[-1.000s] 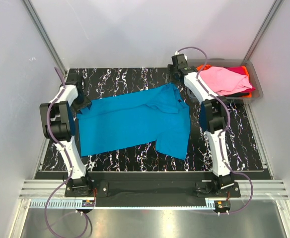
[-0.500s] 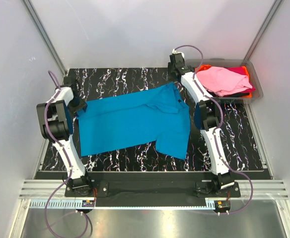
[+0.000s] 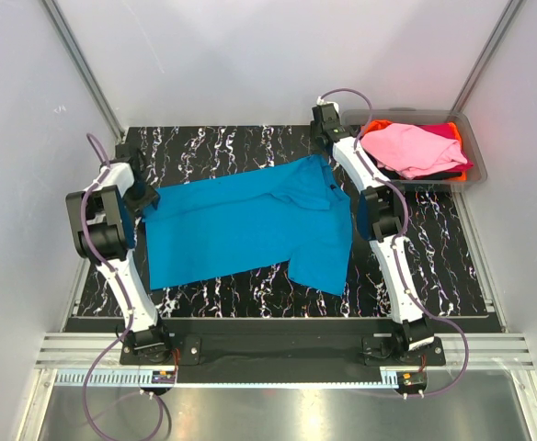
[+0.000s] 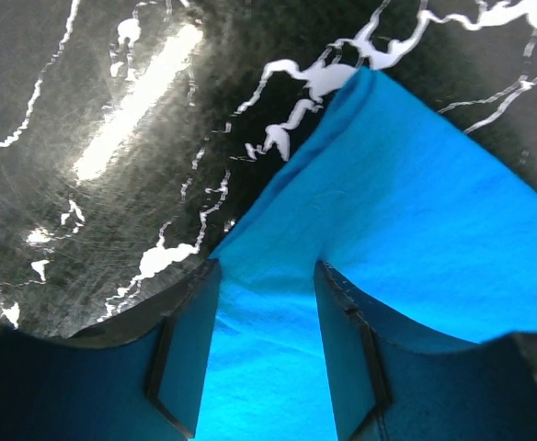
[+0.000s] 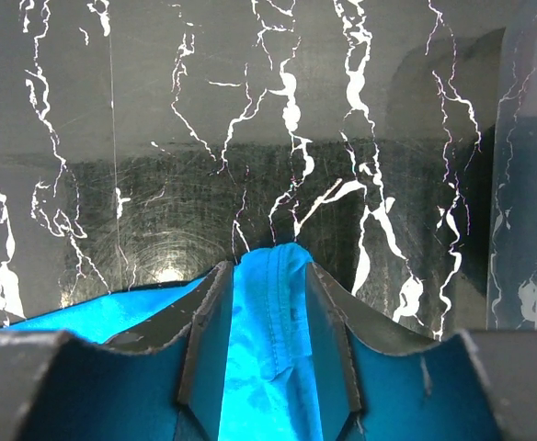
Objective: Fold and stack the t-shirts
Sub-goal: Fold the tshirt
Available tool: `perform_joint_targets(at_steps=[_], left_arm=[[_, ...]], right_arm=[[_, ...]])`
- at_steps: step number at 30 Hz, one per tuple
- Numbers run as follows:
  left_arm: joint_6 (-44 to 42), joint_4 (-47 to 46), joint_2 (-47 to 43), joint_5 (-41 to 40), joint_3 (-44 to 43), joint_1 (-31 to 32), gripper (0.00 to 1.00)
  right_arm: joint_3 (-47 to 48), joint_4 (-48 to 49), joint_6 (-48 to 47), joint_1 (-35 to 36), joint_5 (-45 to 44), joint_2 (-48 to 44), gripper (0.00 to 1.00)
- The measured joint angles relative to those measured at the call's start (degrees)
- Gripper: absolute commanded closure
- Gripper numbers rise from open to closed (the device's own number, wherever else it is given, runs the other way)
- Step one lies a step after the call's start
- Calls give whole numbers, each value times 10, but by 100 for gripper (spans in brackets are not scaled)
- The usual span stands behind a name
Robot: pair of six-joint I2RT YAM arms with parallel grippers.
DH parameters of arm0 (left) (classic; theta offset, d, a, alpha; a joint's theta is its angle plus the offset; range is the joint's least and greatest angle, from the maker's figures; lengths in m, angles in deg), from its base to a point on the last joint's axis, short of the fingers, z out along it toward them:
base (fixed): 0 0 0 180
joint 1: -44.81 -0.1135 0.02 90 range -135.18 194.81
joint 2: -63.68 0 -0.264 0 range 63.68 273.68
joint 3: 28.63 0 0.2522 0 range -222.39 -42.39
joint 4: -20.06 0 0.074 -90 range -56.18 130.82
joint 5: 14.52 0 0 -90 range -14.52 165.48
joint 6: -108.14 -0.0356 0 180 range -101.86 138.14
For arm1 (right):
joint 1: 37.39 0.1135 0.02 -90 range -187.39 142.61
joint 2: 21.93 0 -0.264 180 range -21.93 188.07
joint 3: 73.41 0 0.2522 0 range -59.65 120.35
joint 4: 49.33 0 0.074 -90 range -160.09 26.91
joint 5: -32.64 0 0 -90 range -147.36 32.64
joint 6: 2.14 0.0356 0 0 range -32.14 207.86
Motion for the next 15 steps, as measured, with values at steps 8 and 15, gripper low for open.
perform_joint_targets(at_steps=[8, 15], left_arm=[[0, -6, 0, 9, 2, -14, 50], [-1, -6, 0, 11, 2, -15, 50]], right_arm=[[2, 3, -2, 0, -7, 12, 59], [4, 5, -2, 0, -9, 26, 67]])
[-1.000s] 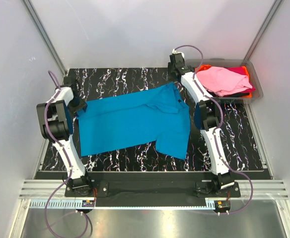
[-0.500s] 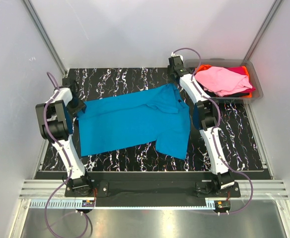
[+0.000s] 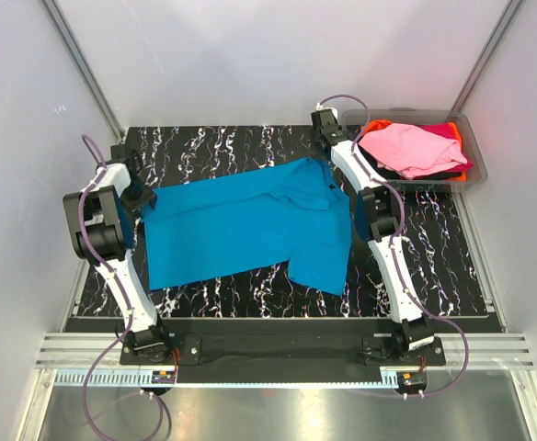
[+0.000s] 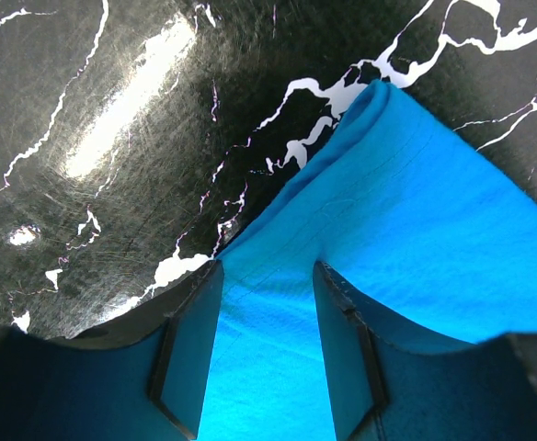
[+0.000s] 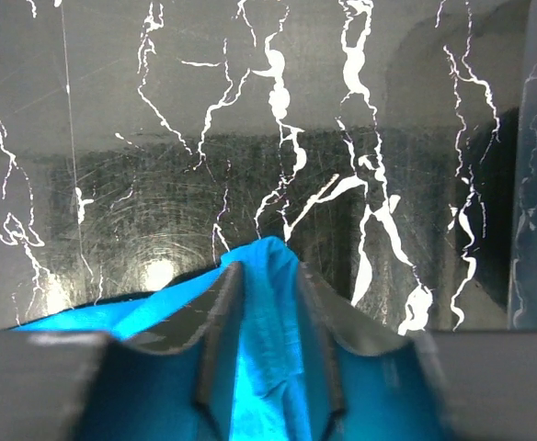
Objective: Fold and stack the t-shirts
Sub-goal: Fold the tshirt
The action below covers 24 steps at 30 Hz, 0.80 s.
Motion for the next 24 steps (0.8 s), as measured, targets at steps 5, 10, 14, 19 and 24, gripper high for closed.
perform_joint_targets(at_steps=[5, 10, 14, 19, 24], left_arm=[[-1, 0, 0, 0, 0, -1, 50], [-1, -1, 0, 1, 0, -2, 50], [-1, -1, 0, 0, 0, -3, 51], [-1, 0, 0, 0, 0, -3, 52], [-1, -1, 0, 0, 0, -4, 53]], right_arm=[[3, 1, 2, -2, -3, 0, 86], [3, 0, 4, -8, -24, 0, 99], [3, 0, 15, -12, -52, 0, 99], [3, -5, 33, -12, -76, 0, 98], [3, -11, 42, -12, -95, 0, 80]])
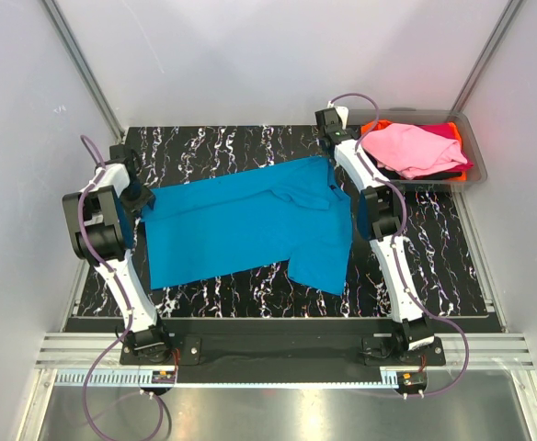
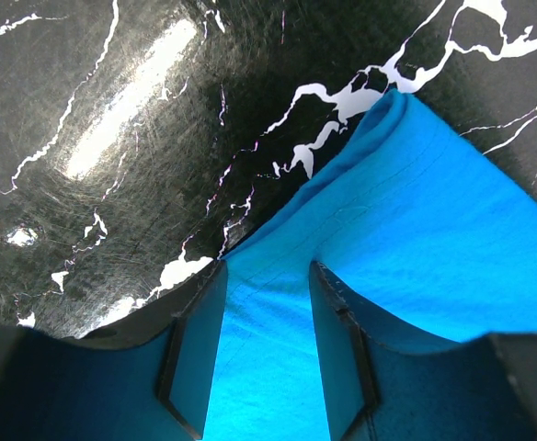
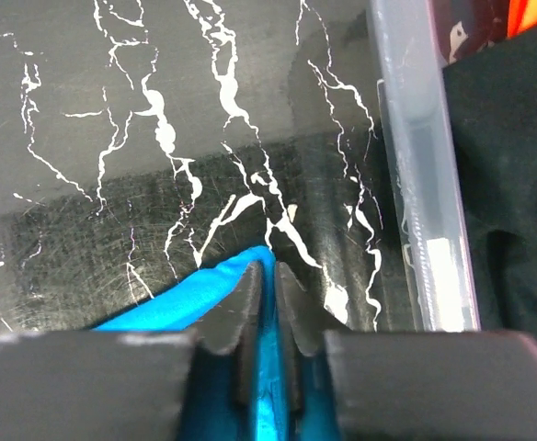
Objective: Fold and stack the t-shirts
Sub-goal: Fold the tshirt
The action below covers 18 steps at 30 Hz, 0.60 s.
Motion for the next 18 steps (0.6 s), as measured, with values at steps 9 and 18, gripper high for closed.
perform_joint_targets(at_steps=[9, 18], left_arm=[[-8, -5, -24, 0, 28, 0, 52], [-16, -5, -133, 14, 101, 6, 55]], right_arm=[[-1, -17, -6, 0, 8, -10, 46], [-47, -56, -1, 11, 63, -140, 39]])
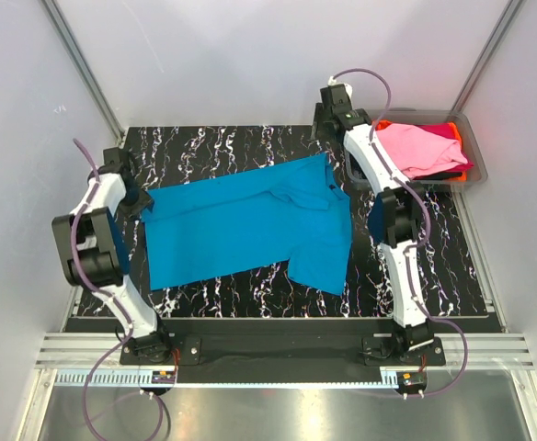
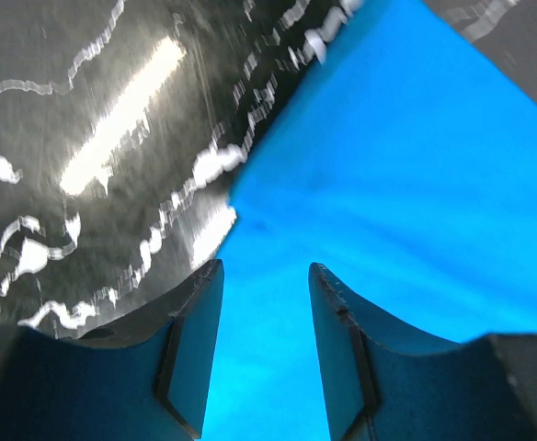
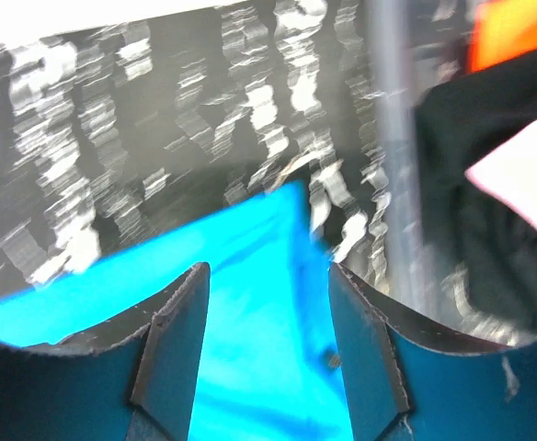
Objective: Fold and stack the t-shirts
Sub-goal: Fold the tshirt
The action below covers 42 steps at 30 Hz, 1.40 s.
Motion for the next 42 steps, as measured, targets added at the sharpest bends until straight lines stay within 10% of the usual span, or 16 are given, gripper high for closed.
perform_joint_targets(at_steps=[11, 20, 42], left_arm=[[48, -161, -136, 181, 179, 154, 57], [212, -449, -29, 234, 196, 379, 65], [326, -490, 156, 163, 46, 421, 75]], right_arm=[[-334, 14, 20, 90, 143, -227, 48], [-536, 24, 30, 73, 145, -357, 50], [-648, 51, 40, 12, 143, -465, 52]])
